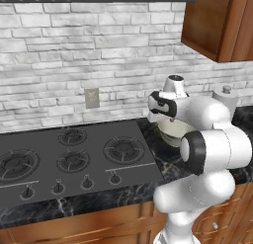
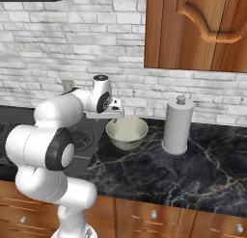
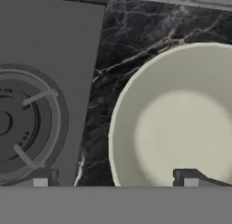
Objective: Pick the cup and bowl from the counter and place them on the counter next to the sink.
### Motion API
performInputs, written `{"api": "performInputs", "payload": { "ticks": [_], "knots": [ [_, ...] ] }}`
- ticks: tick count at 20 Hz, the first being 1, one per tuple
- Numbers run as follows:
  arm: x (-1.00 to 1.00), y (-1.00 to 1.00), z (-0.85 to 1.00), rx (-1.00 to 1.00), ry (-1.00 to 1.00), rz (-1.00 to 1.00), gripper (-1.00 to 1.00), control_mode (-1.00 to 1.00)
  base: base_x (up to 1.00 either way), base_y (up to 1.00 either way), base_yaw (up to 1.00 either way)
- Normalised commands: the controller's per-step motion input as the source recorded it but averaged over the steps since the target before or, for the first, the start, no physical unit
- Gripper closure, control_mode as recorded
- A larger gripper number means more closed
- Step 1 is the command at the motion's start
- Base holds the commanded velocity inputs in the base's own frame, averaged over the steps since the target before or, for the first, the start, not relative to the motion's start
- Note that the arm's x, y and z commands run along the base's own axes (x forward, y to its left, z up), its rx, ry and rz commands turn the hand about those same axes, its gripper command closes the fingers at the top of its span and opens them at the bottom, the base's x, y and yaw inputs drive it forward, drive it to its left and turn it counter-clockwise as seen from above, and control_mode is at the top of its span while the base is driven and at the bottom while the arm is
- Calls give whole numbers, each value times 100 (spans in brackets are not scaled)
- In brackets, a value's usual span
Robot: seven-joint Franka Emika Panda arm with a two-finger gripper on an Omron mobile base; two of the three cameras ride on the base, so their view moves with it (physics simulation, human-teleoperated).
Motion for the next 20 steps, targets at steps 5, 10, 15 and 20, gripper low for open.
{"api": "performInputs", "payload": {
  "ticks": [5,10,15,20],
  "knots": [
    [48,-7,-42,0,4,0,-100,-100,0,0,0],
    [30,0,-33,0,3,0,-100,-100,0,0,0],
    [12,-2,-29,0,1,0,-100,-100,0,0,0],
    [0,-15,-38,0,1,-1,-100,-100,0,0,0]
  ]
}}
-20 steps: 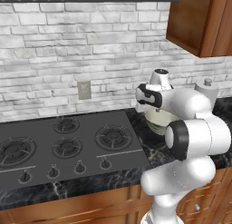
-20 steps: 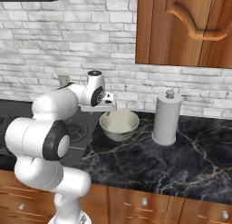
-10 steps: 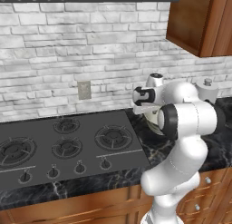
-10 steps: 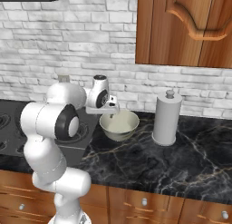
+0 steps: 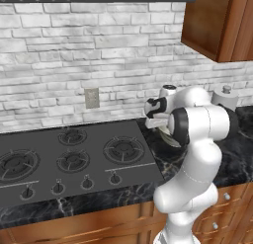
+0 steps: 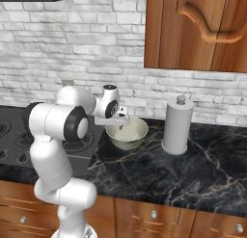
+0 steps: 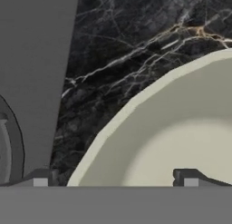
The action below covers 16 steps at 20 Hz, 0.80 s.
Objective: Pick the cup and bowl from the counter and place them on the counter next to the sink.
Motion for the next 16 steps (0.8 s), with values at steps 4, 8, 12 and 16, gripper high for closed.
{"api": "performInputs", "payload": {
  "ticks": [4,8,12,16],
  "knots": [
    [0,-10,-32,0,0,0,-100,-100,0,0,0],
    [0,-2,-21,0,0,0,-100,-100,0,0,0],
    [-11,-1,-1,0,-1,0,-100,-100,0,0,0],
    [-20,-5,17,2,-9,0,-100,-100,0,0,0]
  ]
}}
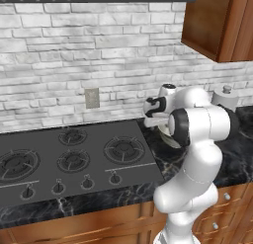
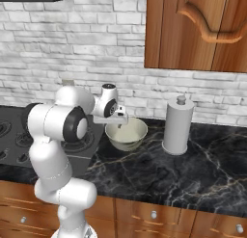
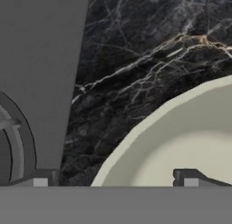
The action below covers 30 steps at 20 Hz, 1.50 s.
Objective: Pick the cup and bowl from the counter and place them on the counter next to the sink.
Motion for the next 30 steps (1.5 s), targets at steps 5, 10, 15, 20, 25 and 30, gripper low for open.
{"api": "performInputs", "payload": {
  "ticks": [5,10,15,20,25,30],
  "knots": [
    [-33,-16,1,1,-3,-5,-100,-100,0,0,0],
    [-27,-12,-22,0,0,-10,-100,-100,0,0,0],
    [-20,0,-7,0,0,-1,-100,-100,0,0,0],
    [-27,0,-1,0,-3,0,-100,-100,0,0,0],
    [-36,0,0,0,-4,1,-100,-100,0,0,0],
    [-4,0,-2,0,0,12,-100,-100,0,0,0]
  ]
}}
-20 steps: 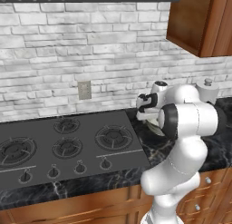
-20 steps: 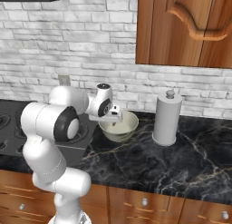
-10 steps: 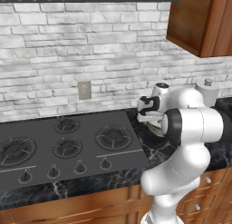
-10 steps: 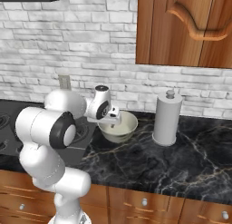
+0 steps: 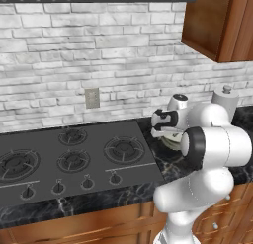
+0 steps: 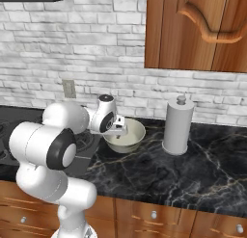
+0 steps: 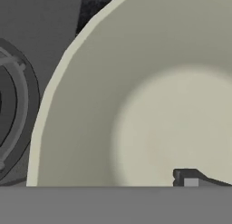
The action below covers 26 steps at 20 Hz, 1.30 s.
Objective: Pick the cup and bowl from the counter and place them on the counter next to the sink.
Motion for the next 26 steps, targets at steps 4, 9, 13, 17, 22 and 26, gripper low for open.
{"api": "performInputs", "payload": {
  "ticks": [4,9,13,17,22,26],
  "knots": [
    [0,0,0,0,0,1,-100,-100,0,0,0],
    [0,0,0,0,0,0,100,-100,0,0,0],
    [0,0,0,0,0,0,100,-100,0,0,0],
    [0,0,-1,0,0,0,100,-100,0,0,0],
    [-2,0,0,0,0,0,100,-100,0,0,0],
    [-34,0,21,-3,0,4,100,-100,0,0,0]
  ]
}}
